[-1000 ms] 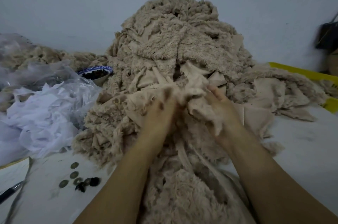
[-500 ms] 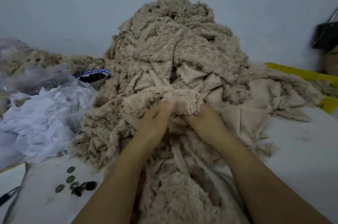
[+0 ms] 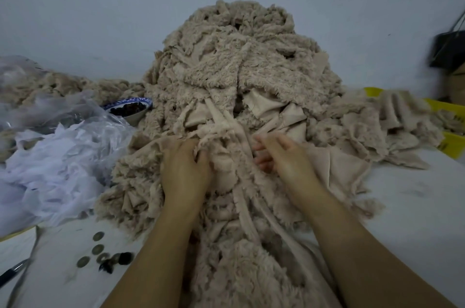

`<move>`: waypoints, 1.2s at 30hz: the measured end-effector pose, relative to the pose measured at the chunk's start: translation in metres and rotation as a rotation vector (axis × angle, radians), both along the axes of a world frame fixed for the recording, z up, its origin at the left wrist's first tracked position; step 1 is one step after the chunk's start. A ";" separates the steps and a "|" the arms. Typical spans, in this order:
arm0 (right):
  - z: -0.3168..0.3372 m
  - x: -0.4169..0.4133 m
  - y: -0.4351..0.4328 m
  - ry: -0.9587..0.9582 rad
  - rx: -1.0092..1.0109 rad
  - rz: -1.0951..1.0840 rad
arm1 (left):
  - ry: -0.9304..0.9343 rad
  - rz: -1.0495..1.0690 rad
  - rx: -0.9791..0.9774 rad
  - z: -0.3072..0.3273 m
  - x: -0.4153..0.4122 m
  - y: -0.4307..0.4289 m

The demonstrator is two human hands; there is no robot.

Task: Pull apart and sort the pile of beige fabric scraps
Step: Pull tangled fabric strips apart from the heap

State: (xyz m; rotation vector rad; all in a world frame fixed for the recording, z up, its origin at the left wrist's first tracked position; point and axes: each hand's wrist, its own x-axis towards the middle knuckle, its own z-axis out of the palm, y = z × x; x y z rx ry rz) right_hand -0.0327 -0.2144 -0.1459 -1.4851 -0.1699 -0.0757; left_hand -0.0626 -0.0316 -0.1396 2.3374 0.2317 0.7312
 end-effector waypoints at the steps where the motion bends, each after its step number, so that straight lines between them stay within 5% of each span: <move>1: -0.003 -0.002 0.004 -0.046 -0.116 0.041 | -0.088 -0.039 -0.038 0.001 -0.002 -0.001; 5: -0.005 -0.012 0.015 -0.142 -0.286 0.224 | -0.253 -0.286 -0.160 0.010 -0.013 -0.023; 9: -0.005 -0.011 0.015 -0.160 -0.332 0.083 | -0.206 -0.370 -0.321 0.004 -0.012 -0.031; 15: 0.011 -0.006 0.004 0.175 0.197 -0.193 | -0.231 -0.086 -0.585 0.005 -0.002 -0.016; 21: 0.013 -0.003 0.007 0.268 0.323 -0.315 | -0.260 0.064 -0.962 0.007 0.002 -0.016; 23: 0.013 -0.001 0.004 0.282 0.392 -0.304 | -0.222 0.093 -0.859 0.005 0.002 -0.012; 29: 0.016 -0.004 -0.002 0.326 0.496 -0.135 | -0.311 -0.194 -0.008 0.010 -0.013 -0.033; 32: 0.019 -0.004 -0.005 0.312 0.537 -0.115 | -0.092 -0.464 0.103 0.005 -0.016 -0.040; 36: 0.020 0.000 -0.015 0.283 0.602 -0.257 | -0.086 -0.348 0.193 0.001 -0.011 -0.027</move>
